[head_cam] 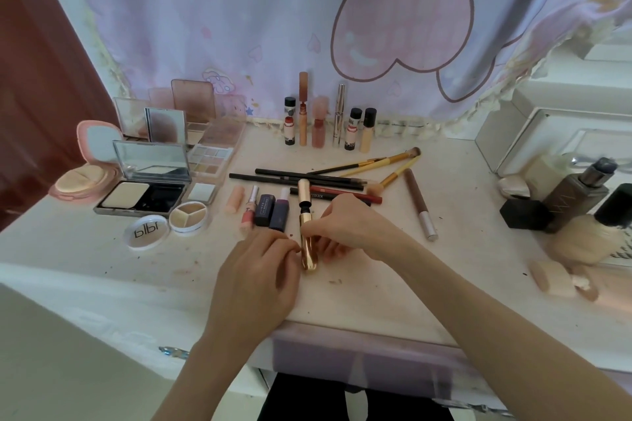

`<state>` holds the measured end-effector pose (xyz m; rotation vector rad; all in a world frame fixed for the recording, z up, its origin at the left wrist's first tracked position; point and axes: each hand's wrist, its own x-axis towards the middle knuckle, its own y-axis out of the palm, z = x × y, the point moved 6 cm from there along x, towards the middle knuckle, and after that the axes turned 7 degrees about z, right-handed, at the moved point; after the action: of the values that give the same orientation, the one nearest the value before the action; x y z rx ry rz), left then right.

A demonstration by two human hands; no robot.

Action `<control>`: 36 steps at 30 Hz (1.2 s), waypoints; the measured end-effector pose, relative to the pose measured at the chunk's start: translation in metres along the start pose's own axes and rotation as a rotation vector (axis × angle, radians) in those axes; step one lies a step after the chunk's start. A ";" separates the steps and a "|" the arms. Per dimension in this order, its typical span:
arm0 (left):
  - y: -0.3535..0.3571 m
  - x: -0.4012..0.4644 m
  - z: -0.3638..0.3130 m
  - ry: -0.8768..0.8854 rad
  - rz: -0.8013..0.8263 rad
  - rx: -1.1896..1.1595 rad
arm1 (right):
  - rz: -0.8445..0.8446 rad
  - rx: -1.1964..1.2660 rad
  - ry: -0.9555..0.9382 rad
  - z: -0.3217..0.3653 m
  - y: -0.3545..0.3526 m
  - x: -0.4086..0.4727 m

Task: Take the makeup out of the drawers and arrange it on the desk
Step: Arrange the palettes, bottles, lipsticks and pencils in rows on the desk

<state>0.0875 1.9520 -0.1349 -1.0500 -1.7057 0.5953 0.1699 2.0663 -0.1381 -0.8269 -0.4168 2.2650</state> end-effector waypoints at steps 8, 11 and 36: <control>-0.002 0.000 -0.001 -0.029 -0.003 -0.003 | -0.015 0.060 -0.065 -0.001 0.003 -0.005; 0.000 0.000 -0.003 0.007 0.018 0.034 | 0.014 0.059 -0.075 -0.001 0.005 -0.006; 0.005 -0.003 0.001 -0.035 0.042 -0.053 | -0.505 -0.836 -0.414 -0.019 -0.028 0.014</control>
<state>0.0885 1.9522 -0.1409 -1.1209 -1.7420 0.6014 0.1881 2.0977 -0.1447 -0.5178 -1.6328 1.7333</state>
